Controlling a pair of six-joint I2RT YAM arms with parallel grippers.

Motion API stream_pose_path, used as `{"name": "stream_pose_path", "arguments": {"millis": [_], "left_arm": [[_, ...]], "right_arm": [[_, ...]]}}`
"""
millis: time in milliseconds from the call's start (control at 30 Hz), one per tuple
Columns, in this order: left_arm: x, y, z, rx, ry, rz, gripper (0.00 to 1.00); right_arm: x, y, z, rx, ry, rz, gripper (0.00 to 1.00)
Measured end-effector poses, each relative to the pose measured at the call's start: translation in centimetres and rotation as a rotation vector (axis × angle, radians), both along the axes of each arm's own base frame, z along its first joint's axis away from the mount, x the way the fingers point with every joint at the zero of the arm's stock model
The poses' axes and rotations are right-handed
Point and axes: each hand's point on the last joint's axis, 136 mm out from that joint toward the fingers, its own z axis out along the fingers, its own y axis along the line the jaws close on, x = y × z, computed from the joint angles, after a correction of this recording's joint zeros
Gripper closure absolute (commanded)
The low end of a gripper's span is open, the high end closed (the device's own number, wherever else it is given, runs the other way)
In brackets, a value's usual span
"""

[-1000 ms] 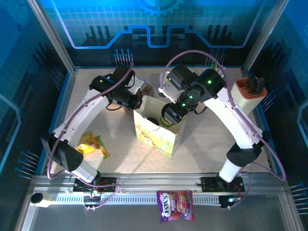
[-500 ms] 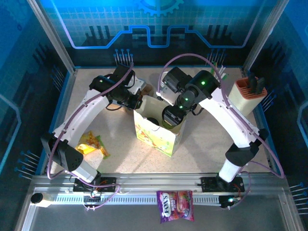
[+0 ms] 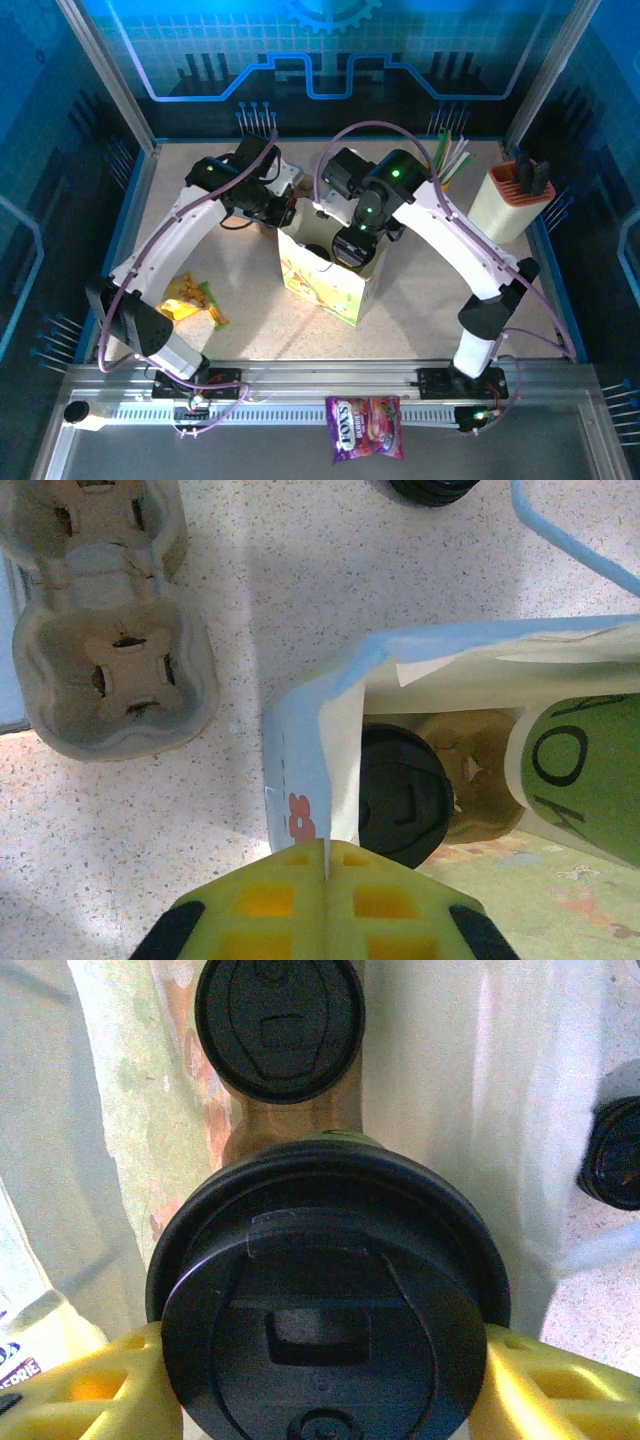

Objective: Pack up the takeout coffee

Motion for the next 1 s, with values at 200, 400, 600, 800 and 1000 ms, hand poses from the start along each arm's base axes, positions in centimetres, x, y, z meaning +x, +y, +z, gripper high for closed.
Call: {"name": "stream_pose_path", "arguments": {"millis": [200, 400, 600, 800, 1000], "left_arm": [[0.1, 0.0, 0.0, -0.001, -0.003, 0.0, 1.0], [0.1, -0.1, 0.1, -0.001, -0.008, -0.006, 1.0], [0.1, -0.1, 0.1, -0.001, -0.009, -0.006, 1.0], [0.1, -0.1, 0.1, -0.002, -0.008, -0.007, 1.0], [0.1, -0.1, 0.1, -0.004, -0.008, -0.008, 1.0]], "right_arm": [[-0.1, -0.2, -0.6, -0.024, 0.01, 0.009, 0.57], [-0.4, -0.6, -1.8, -0.061, 0.037, 0.016, 0.58], [-0.4, -0.6, -2.9, -0.078, 0.053, 0.018, 0.59], [-0.3, -0.4, -4.2, -0.086, 0.067, 0.019, 0.59], [-0.3, -0.2, -5.5, -0.09, 0.081, 0.02, 0.6]]}}
